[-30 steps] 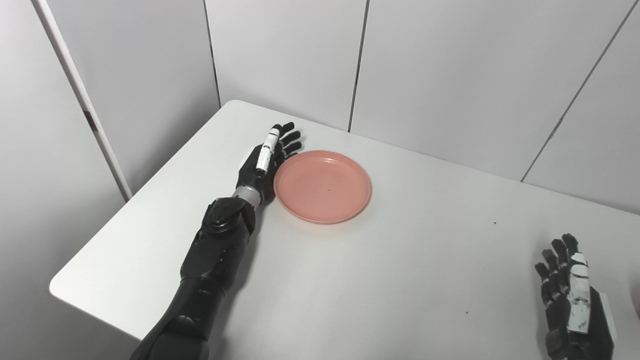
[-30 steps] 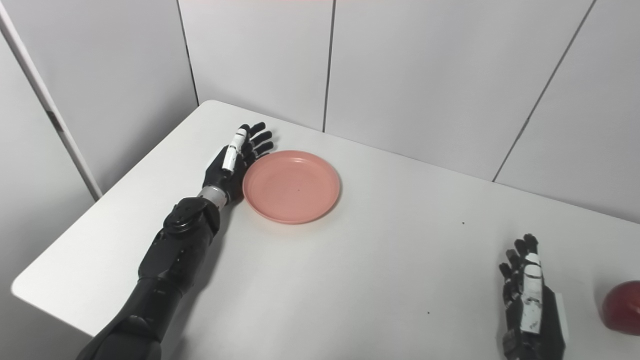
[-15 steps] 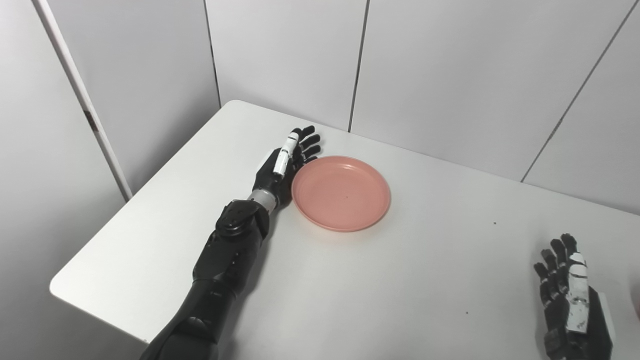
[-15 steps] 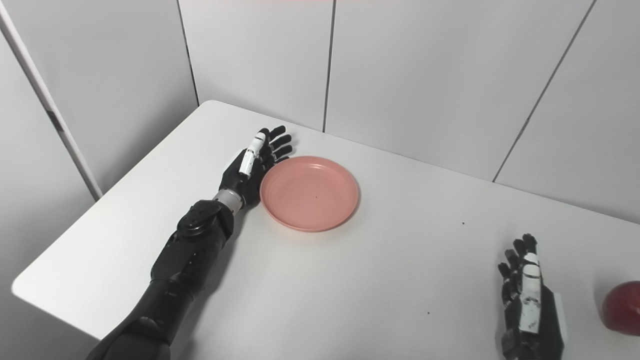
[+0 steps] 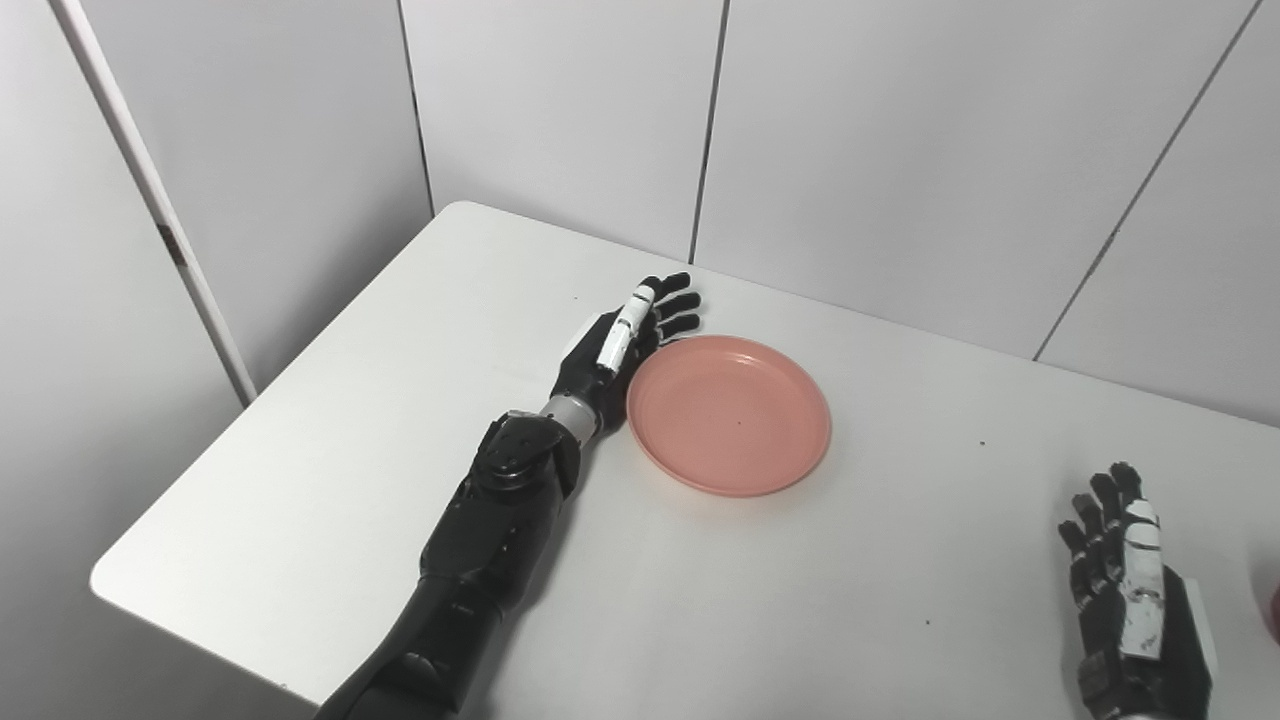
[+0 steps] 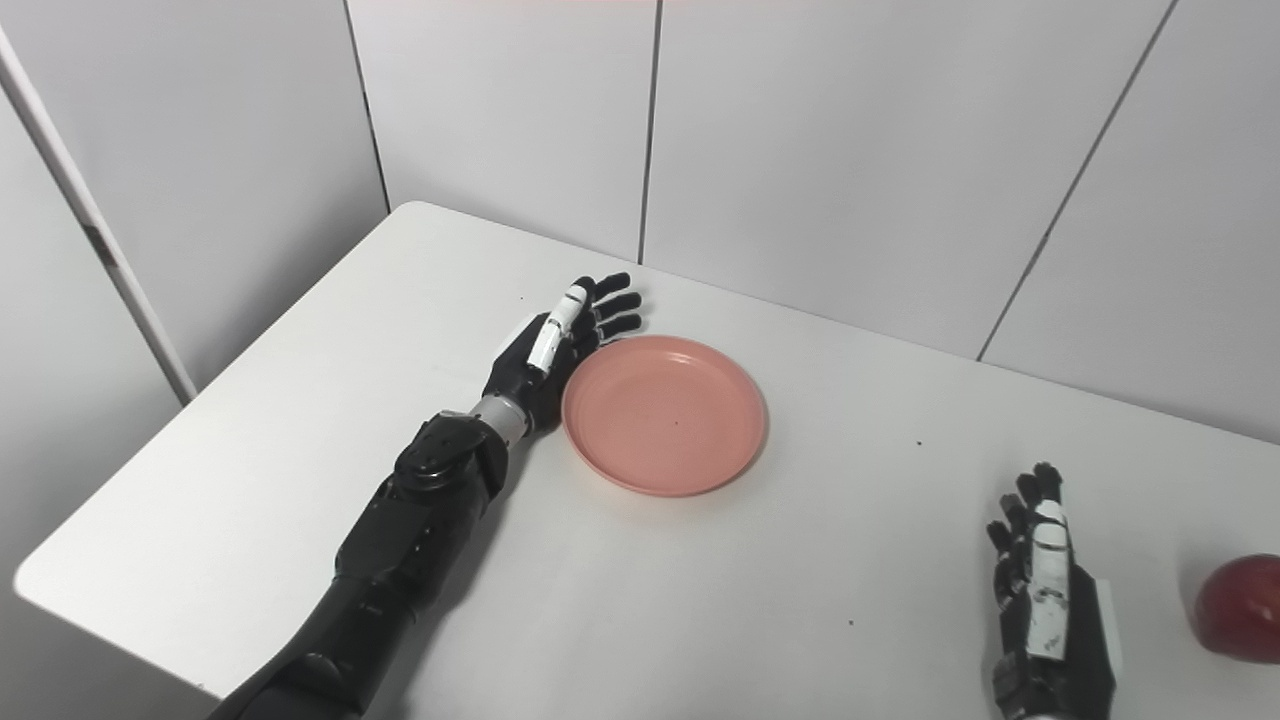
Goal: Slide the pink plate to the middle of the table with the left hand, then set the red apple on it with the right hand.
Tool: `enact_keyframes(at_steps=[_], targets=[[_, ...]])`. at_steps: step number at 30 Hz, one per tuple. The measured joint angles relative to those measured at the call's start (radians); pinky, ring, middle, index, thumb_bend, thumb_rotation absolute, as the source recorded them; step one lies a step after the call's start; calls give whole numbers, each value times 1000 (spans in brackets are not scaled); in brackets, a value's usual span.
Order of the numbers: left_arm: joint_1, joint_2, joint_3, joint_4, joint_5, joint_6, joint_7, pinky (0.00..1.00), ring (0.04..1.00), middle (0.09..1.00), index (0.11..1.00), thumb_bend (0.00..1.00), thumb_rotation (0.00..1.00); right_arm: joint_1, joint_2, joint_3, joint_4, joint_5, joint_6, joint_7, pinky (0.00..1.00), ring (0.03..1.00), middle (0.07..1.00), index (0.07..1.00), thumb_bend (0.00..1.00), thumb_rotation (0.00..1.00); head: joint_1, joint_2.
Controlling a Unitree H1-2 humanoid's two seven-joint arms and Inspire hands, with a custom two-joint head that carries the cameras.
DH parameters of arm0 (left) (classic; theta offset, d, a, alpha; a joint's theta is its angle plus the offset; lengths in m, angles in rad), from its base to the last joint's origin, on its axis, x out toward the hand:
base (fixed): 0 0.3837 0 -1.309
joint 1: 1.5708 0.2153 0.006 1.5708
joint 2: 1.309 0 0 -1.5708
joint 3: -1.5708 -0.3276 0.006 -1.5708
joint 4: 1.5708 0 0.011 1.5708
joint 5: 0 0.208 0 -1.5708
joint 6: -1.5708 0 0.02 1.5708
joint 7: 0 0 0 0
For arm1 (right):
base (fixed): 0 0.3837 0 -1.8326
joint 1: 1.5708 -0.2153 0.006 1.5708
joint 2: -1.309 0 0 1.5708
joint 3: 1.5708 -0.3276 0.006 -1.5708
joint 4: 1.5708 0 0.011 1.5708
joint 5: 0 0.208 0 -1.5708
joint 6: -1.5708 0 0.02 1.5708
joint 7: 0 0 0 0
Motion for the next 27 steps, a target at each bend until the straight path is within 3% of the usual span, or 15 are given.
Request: enact_keyframes(at_steps=[12,27], targets=[[43,-73,-14,-93,-3,59,7,871,895,893,876,365,1000,0,9,7,-15,-22,0,-8,1000,1000,1000,995,250,1000,-34,20],[86,-141,-51,-194,66,122,66,871,886,887,872,361,1000,0,34,21,-25,-44,6,-28,1000,995,997,992,261,1000,-86,43]])
